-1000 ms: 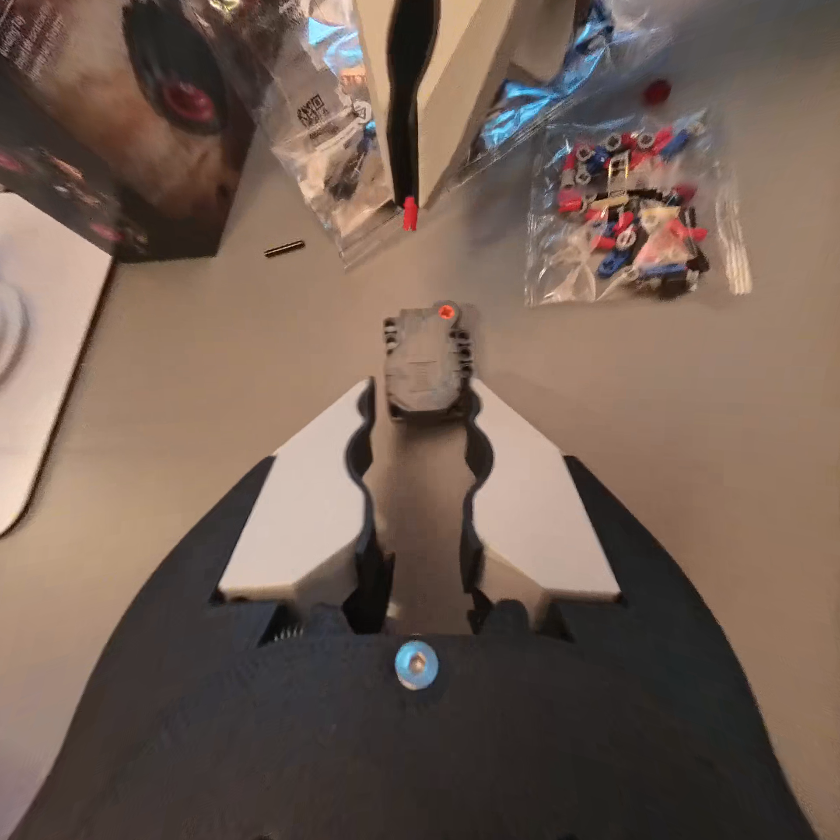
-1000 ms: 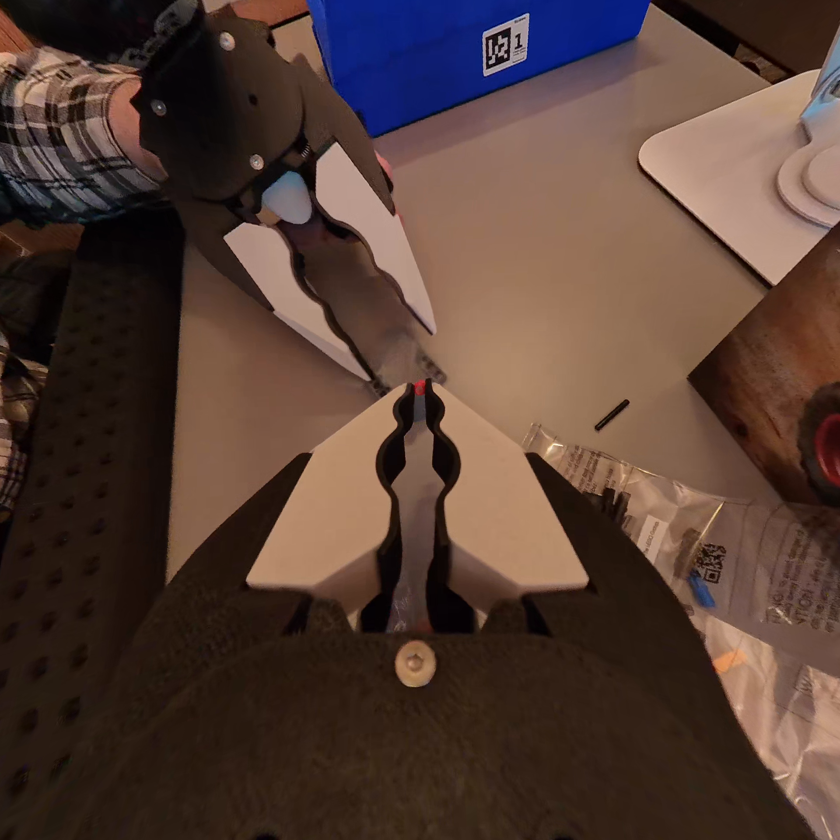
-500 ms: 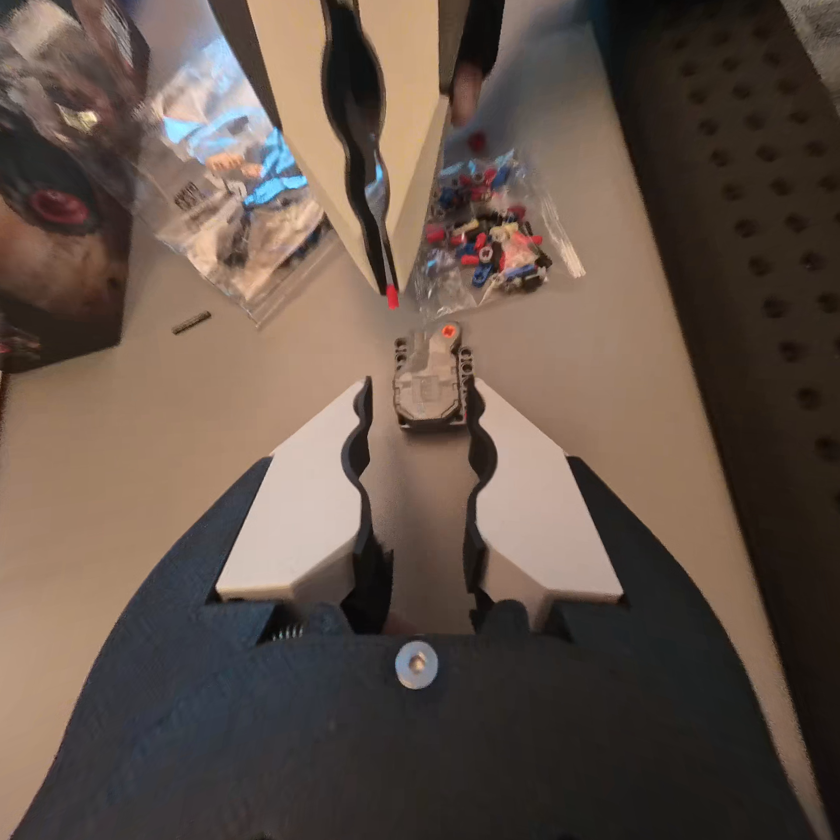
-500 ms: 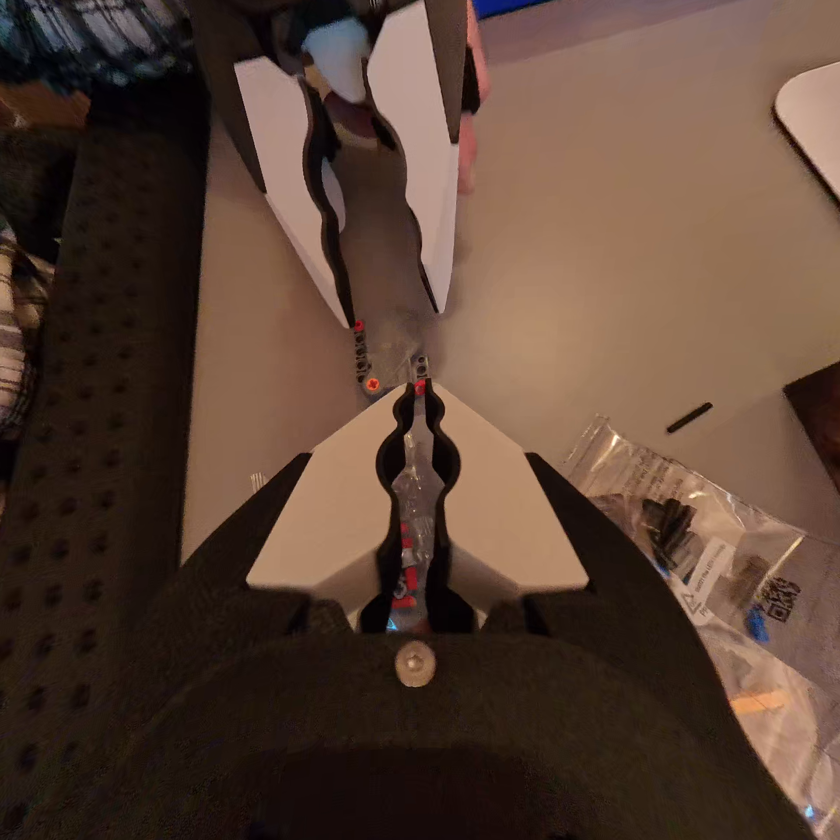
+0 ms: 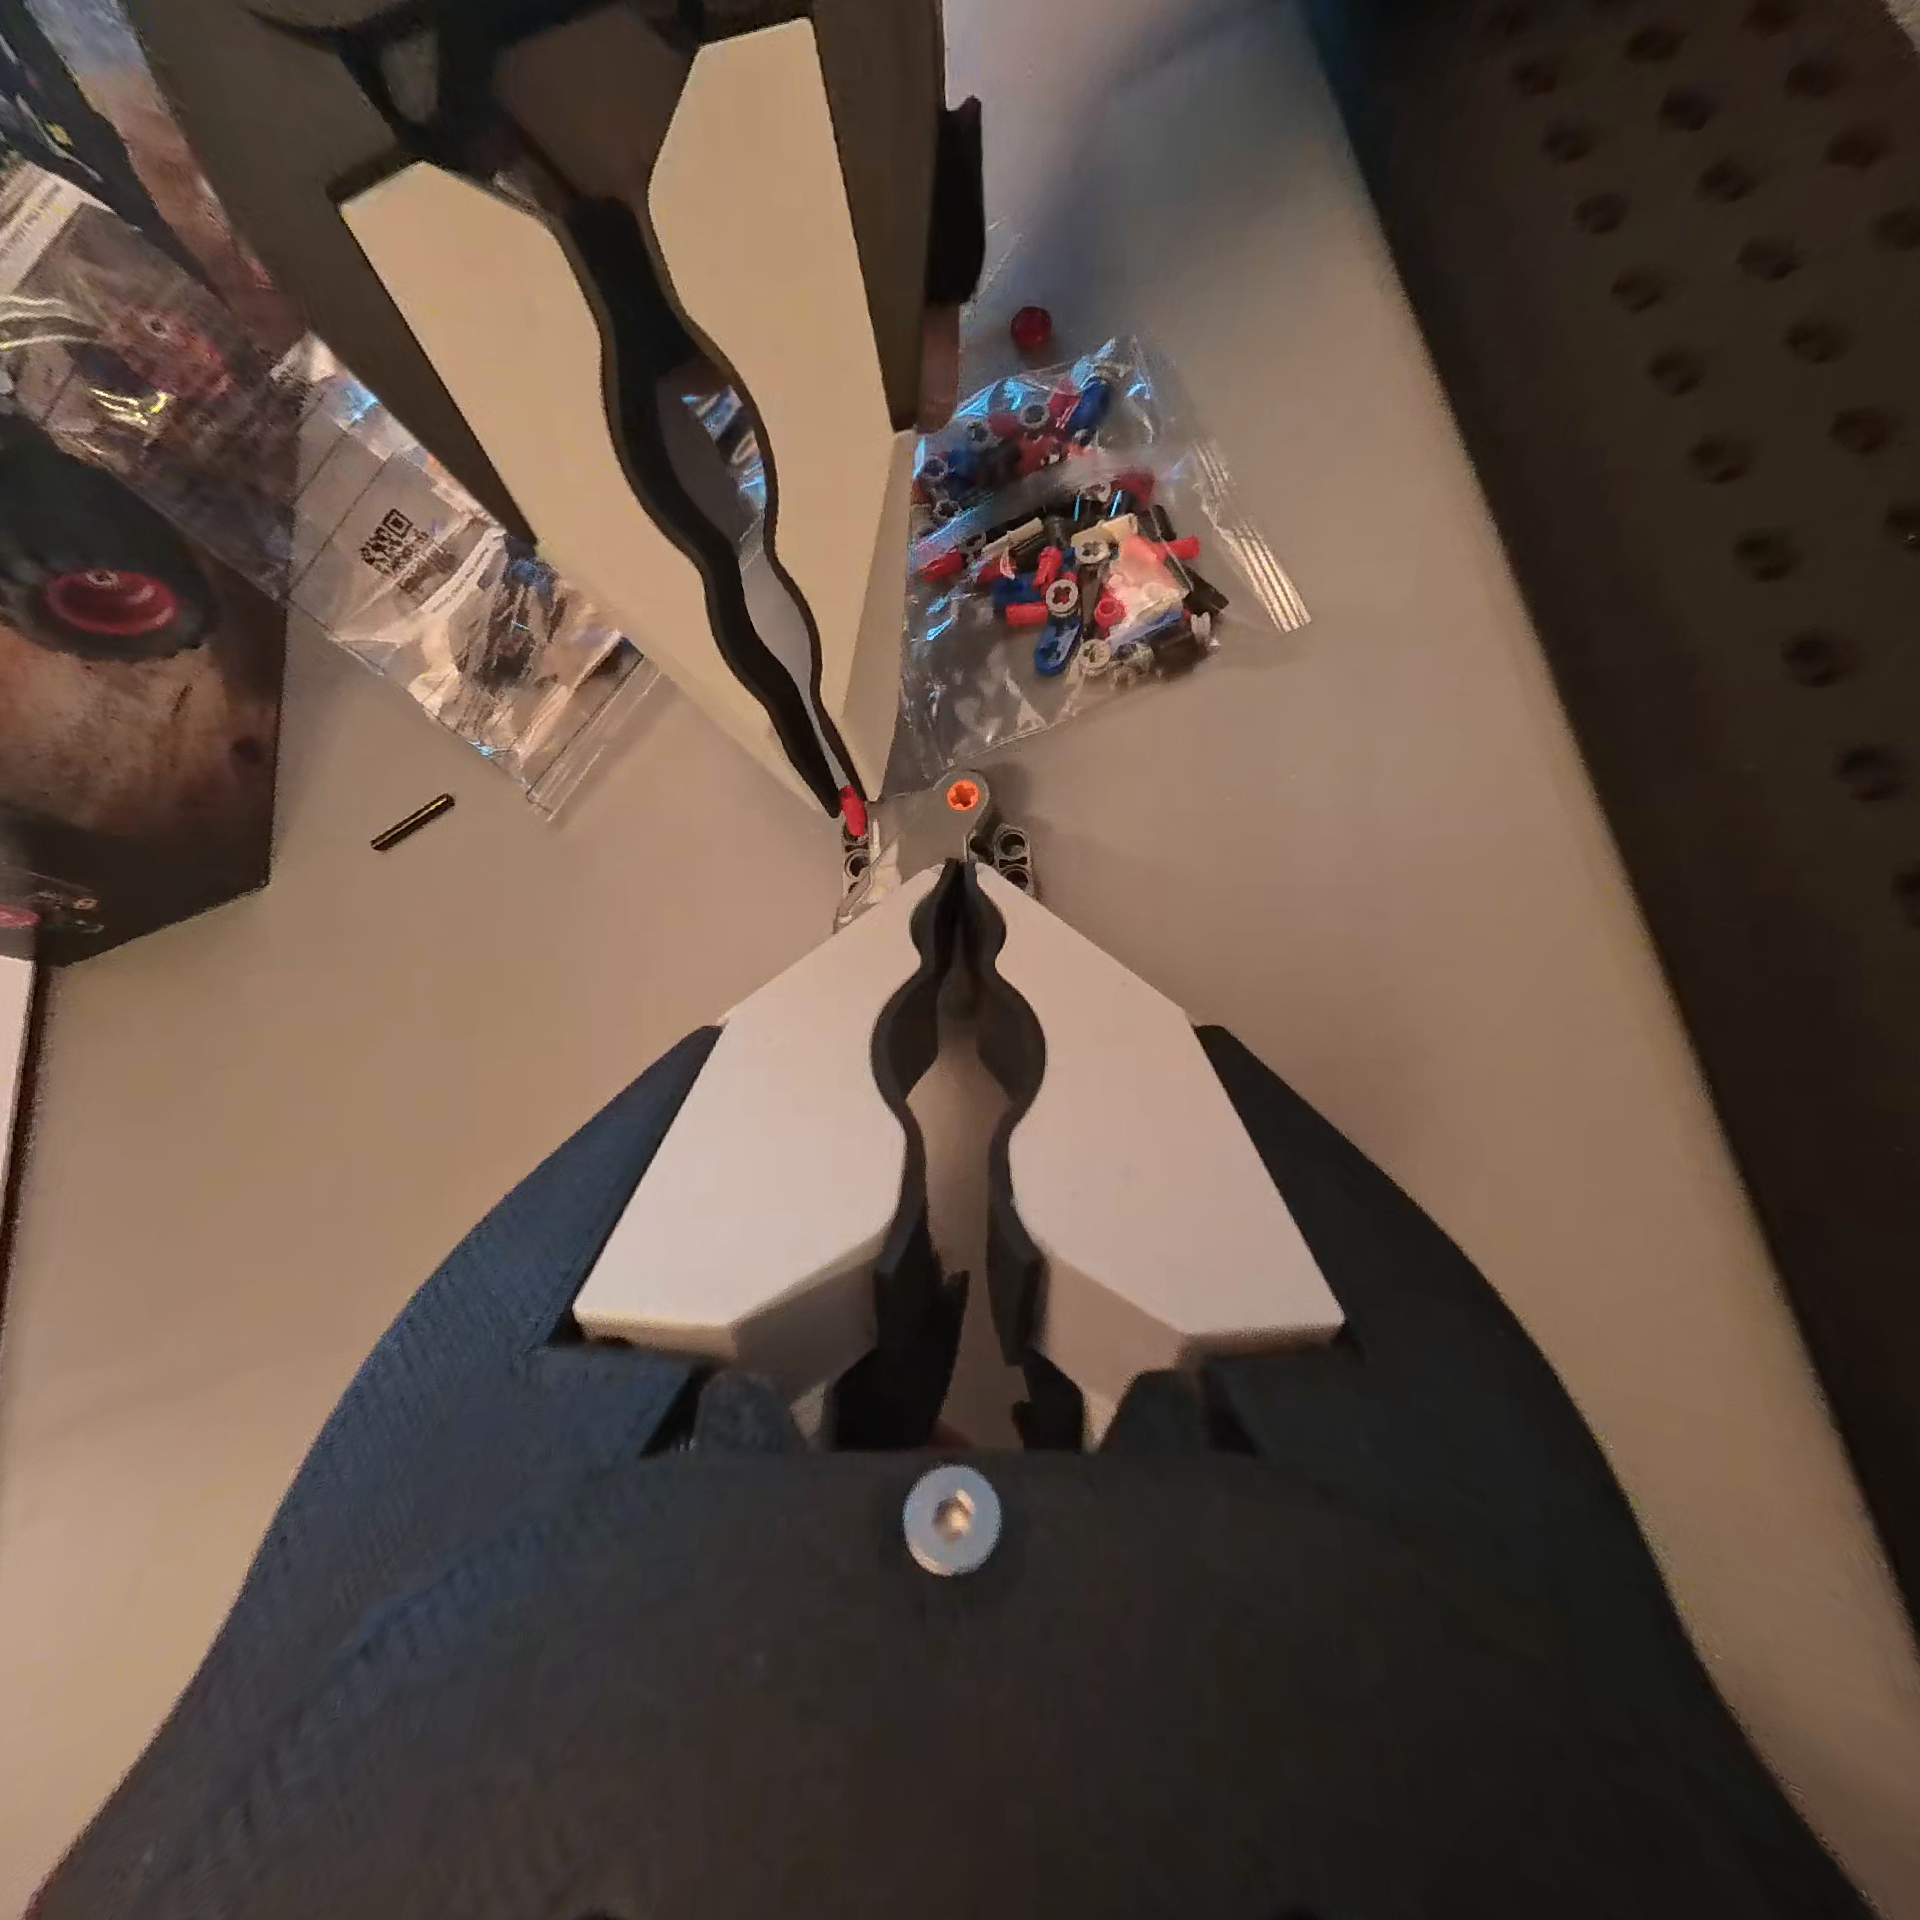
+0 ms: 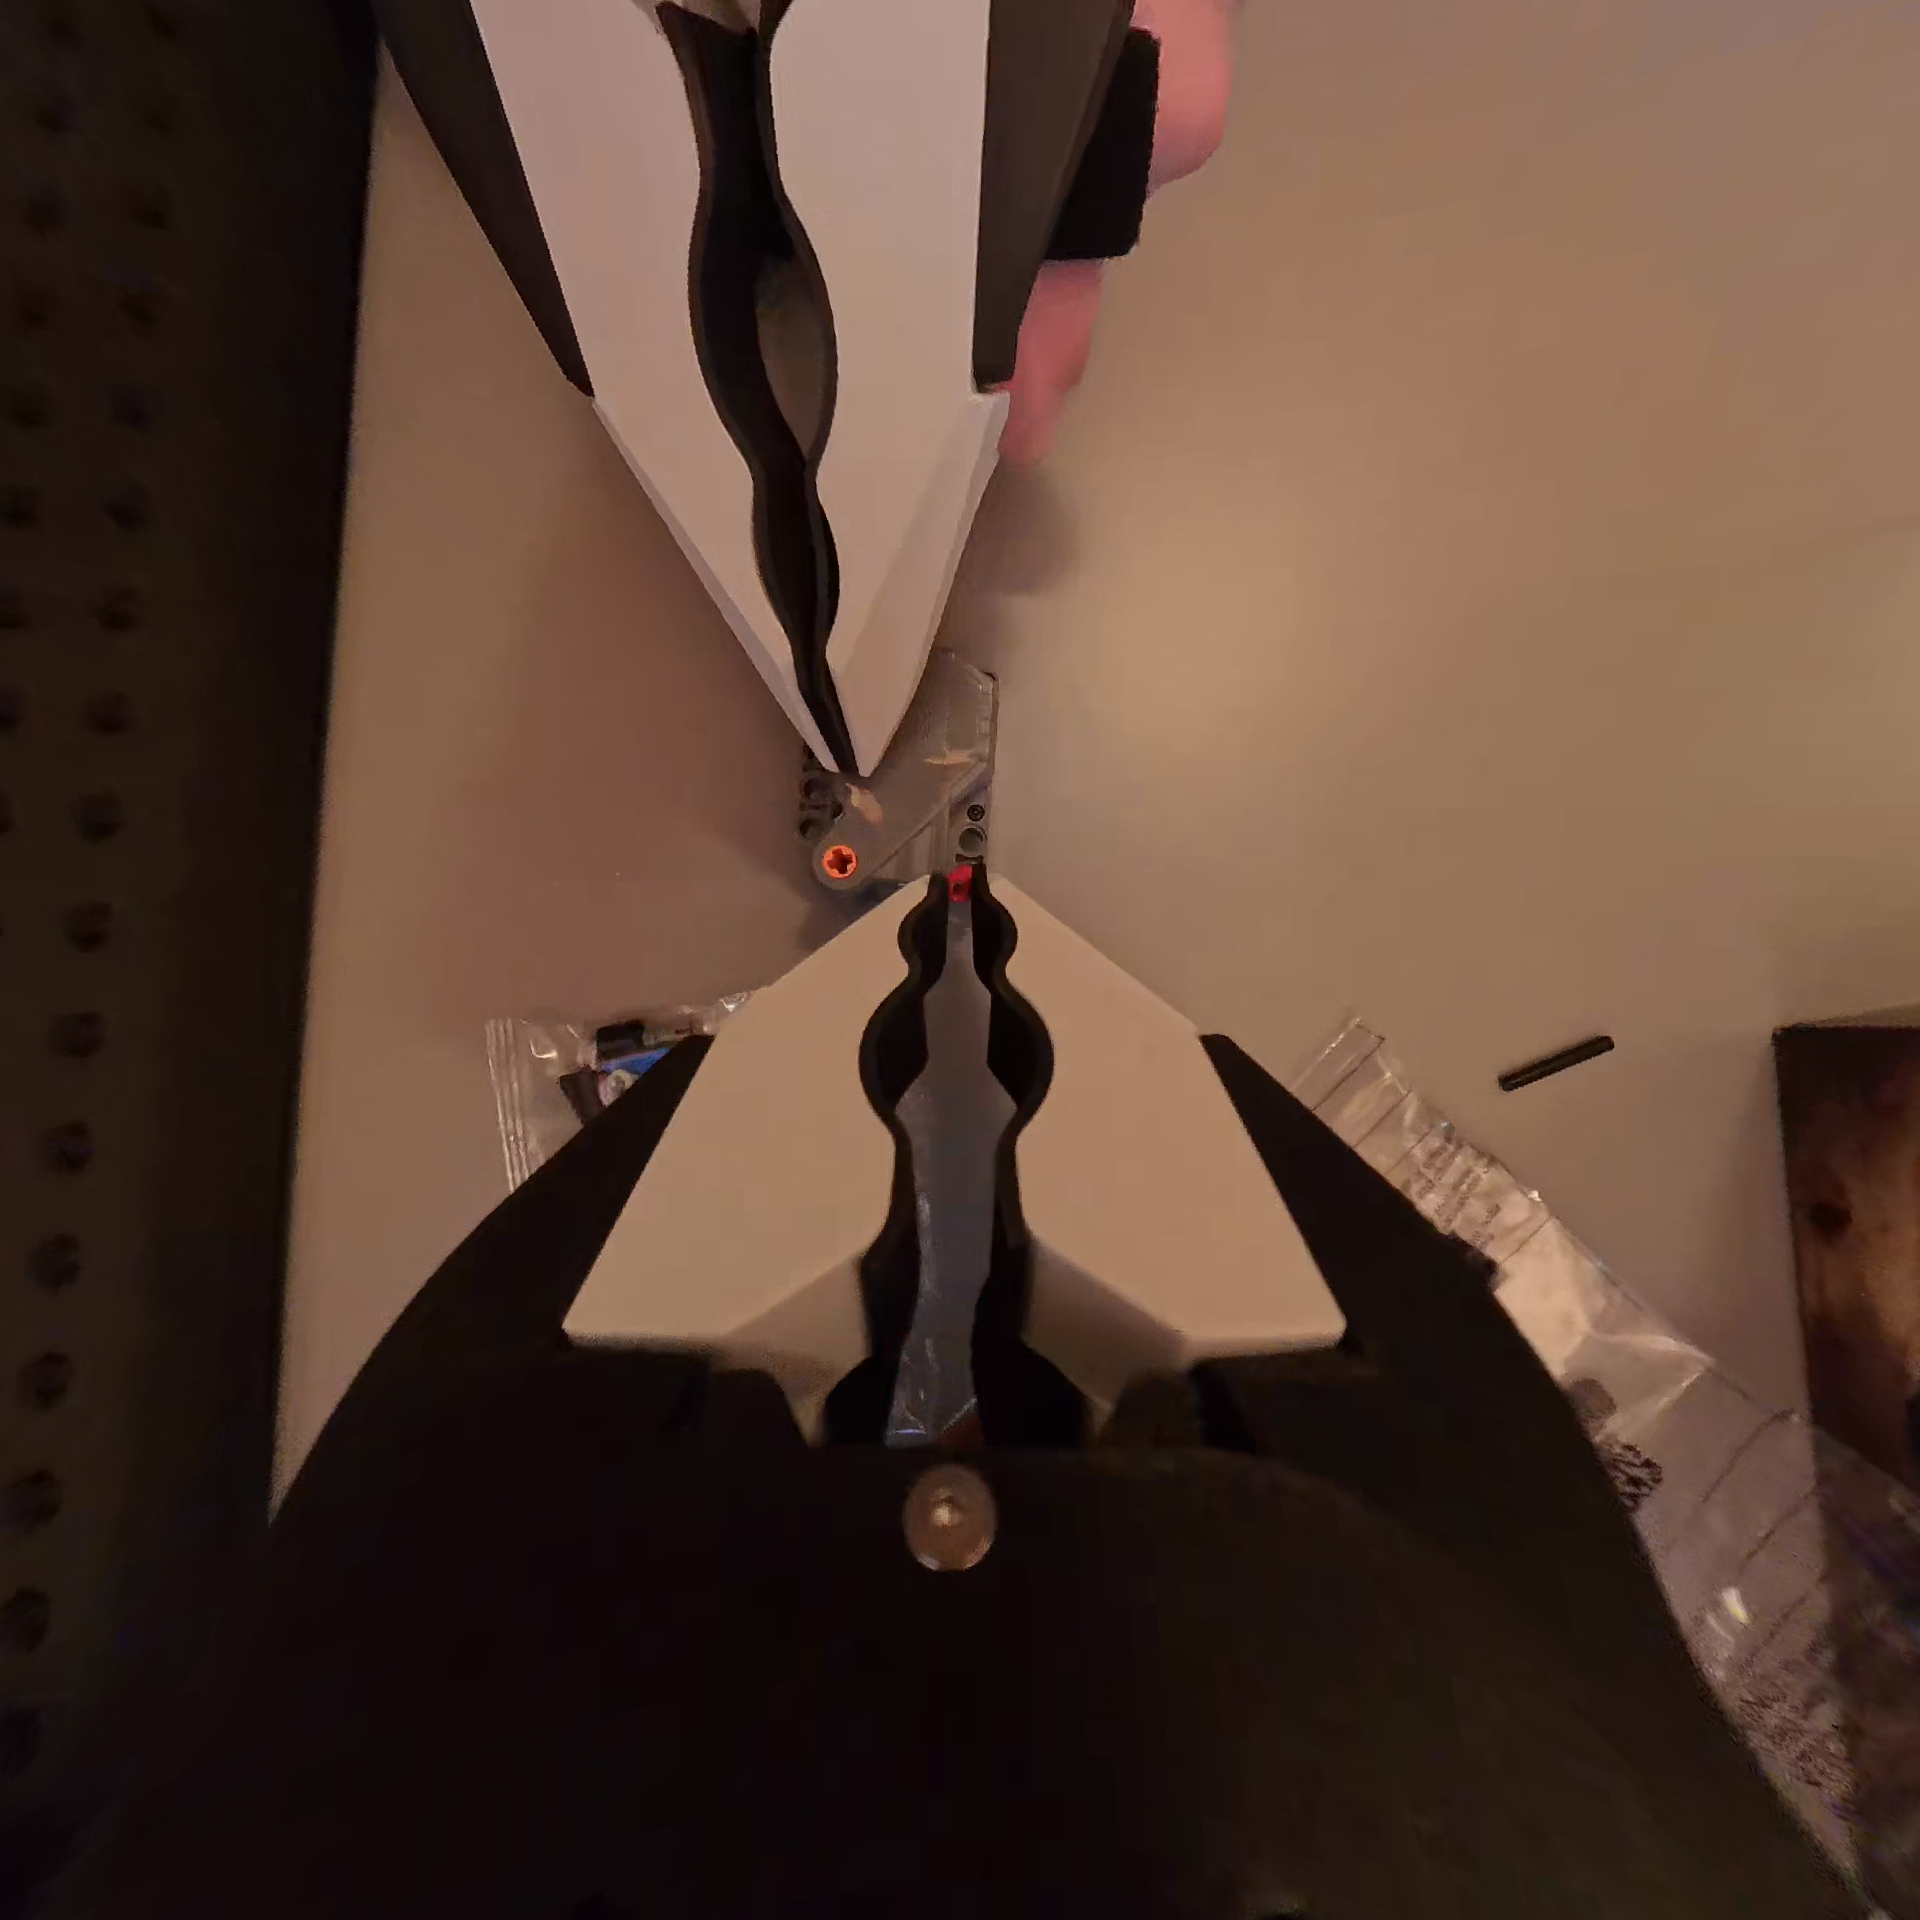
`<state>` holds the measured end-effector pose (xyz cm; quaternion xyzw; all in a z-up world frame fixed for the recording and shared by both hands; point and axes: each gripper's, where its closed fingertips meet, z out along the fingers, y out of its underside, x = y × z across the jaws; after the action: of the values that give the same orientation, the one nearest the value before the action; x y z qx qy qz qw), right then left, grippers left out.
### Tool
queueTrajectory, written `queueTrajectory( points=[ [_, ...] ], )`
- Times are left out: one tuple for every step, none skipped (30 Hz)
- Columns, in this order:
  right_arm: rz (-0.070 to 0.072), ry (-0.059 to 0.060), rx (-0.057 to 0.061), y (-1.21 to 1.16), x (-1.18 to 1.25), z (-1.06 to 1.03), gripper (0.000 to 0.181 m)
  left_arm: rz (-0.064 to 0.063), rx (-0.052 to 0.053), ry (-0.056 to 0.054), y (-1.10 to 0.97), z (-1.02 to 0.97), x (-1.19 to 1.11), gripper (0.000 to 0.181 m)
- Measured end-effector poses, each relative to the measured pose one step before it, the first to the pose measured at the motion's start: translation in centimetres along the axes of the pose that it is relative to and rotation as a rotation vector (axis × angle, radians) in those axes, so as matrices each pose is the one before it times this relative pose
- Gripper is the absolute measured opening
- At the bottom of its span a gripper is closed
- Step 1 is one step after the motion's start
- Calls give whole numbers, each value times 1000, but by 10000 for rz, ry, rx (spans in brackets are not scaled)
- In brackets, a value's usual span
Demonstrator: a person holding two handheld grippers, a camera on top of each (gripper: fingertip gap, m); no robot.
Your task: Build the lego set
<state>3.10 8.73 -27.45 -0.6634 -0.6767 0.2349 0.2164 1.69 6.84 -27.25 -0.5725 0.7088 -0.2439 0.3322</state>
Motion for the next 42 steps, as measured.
queueTrajectory(
  points=[
    [-121,26,-119,-3,16,-5,2,-58,24,15,-3,5,-14,0],
    [-89,-16,-123,-7,-42,-4,2,-67,23,44,0,-2,-8,0],
    [-90,13,-151,27,10,-12,2,-31,25,33,7,3,5,0],
    [-86,25,-158,32,17,-6,2,-12,21,23,-8,0,4,0],
    [-79,30,-130,10,38,-1,2,-36,24,20,-9,3,-3,0],
    [-45,34,-82,-26,69,22,2,-19,39,23,-5,11,14,0],
    [5,-4,-63,-23,49,17,2,-28,40,33,-19,12,22,0],
    [17,-67,-62,12,0,-6,2,-51,29,38,-10,6,3,0],
    [22,-101,-36,2,-23,-6,2,-23,22,24,-1,7,4,0],
    [34,-113,-16,5,20,11,2,12,17,16,-1,-11,-2,0],
    [35,-120,-8,4,49,7,2,25,22,20,-7,7,-6,0],
    [85,-192,4,-9,13,5,2,-15,28,47,-5,-3,2,0],
    [80,-229,0,12,-25,6,2,-31,43,73,-2,5,4,0],
    [27,-217,-27,27,-27,9,2,-2,62,82,-9,8,0,0],
    [-59,-190,-80,20,-62,-6,2,8,81,89,-8,3,-1,0],
    [-137,-146,-117,-3,-87,4,2,-50,82,122,-2,-9,6,0],
    [-135,-97,-134,-38,-10,12,2,-105,80,138,-16,0,2,0],
    [-99,-117,-158,15,12,5,2,-77,85,118,-6,0,0,0],
    [-61,-140,-150,9,30,16,2,-46,74,91,-8,1,-4,0],
    [-53,-111,-159,26,59,15,2,10,55,48,3,9,-5,0],
    [-70,-70,-180,74,71,15,2,-11,37,29,-8,9,-5,0],
    [-89,-79,-193,71,-16,2,2,-24,13,17,-11,5,-9,0],
    [-115,-27,-211,88,6,32,2,3,-7,0,-2,11,-5,0],
    [-125,9,-233,111,-8,101,2,27,-13,-14,-3,-3,-2,0],
    [-111,-26,-219,125,-70,155,2,37,-2,-28,-9,10,-28,0],
    [-107,-42,-116,-9,-83,88,2,21,-12,-6,6,2,4,0],
    [-143,82,-63,-102,54,7,2,2,-5,2,1,5,0,0],
    [-97,125,-34,-117,112,-11,2,-10,10,-6,-9,4,-31,0],
    [-4,7,-28,-34,1,-1,2,-17,21,2,-11,10,-13,0],
    [3,-2,0,9,25,4,2,-7,17,7,9,6,-9,0],
    [35,-19,57,-19,22,-2,2,3,3,-3,4,-7,-14,0],
    [49,-22,102,-12,29,-1,2,19,-8,-18,1,-10,-19,0],
    [57,-13,123,-15,29,2,2,29,-10,-22,8,-4,-22,0],
    [55,6,103,13,17,-10,2,28,1,-28,5,-12,-26,0],
    [42,47,84,11,45,-41,2,24,9,-33,2,-1,-29,0],
    [52,66,96,-3,52,-45,2,43,2,-49,5,-18,-44,0],
    [76,41,116,-20,19,-40,2,77,-7,-39,23,-24,-3,0],
    [95,12,163,-55,-33,-36,2,91,-42,39,45,-80,93,0],
    [99,2,202,-104,-64,-36,2,127,-92,59,92,-125,123,0],
    [75,48,161,-60,-51,-9,2,170,-101,5,93,-122,34,0],
    [73,77,101,5,-33,16,2,151,-101,6,103,-126,0,0],
    [64,-9,100,-32,-202,74,2,60,-93,43,122,-145,-10,0]
  ],
)
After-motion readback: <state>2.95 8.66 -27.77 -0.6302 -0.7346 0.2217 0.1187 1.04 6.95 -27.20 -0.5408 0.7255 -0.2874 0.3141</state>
